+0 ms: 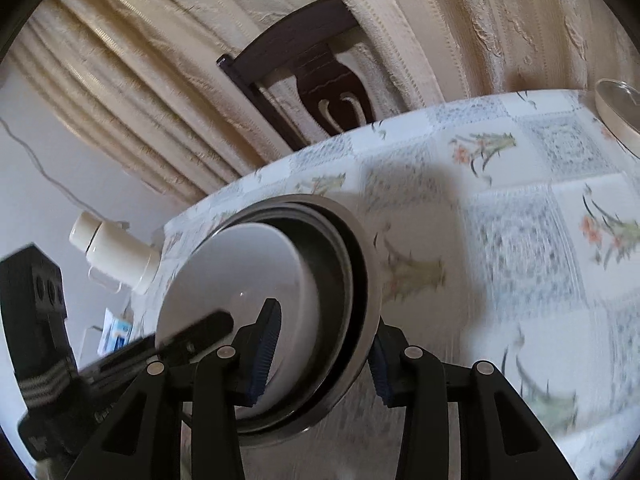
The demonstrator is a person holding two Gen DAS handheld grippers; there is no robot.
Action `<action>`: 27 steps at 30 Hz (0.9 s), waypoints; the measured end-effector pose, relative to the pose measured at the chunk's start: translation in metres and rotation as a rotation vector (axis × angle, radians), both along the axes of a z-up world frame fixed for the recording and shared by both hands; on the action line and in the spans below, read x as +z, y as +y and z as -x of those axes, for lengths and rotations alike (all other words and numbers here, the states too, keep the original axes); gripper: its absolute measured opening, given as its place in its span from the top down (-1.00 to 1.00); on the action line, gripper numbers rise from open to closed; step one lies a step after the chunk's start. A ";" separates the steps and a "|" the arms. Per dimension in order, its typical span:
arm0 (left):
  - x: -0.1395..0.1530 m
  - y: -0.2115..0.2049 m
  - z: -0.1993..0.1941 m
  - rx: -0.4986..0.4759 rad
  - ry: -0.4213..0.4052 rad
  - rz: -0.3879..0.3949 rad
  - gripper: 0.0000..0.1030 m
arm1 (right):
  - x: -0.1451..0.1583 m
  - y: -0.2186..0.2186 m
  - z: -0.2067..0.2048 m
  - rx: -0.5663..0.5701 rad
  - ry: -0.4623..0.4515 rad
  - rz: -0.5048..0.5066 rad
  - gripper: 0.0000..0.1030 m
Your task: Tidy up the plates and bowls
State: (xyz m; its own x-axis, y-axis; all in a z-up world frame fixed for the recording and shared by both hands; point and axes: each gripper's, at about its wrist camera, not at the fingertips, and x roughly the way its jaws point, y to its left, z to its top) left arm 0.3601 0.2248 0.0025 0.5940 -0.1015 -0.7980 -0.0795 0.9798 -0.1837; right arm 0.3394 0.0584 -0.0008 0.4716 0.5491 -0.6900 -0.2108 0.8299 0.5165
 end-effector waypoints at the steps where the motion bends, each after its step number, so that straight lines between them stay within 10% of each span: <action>1: 0.002 0.000 0.006 0.001 -0.002 0.002 0.20 | 0.002 -0.001 0.006 -0.002 0.000 -0.001 0.15; 27: 0.035 0.045 0.202 -0.011 -0.063 -0.015 0.17 | 0.031 0.053 0.170 0.117 -0.059 -0.011 0.15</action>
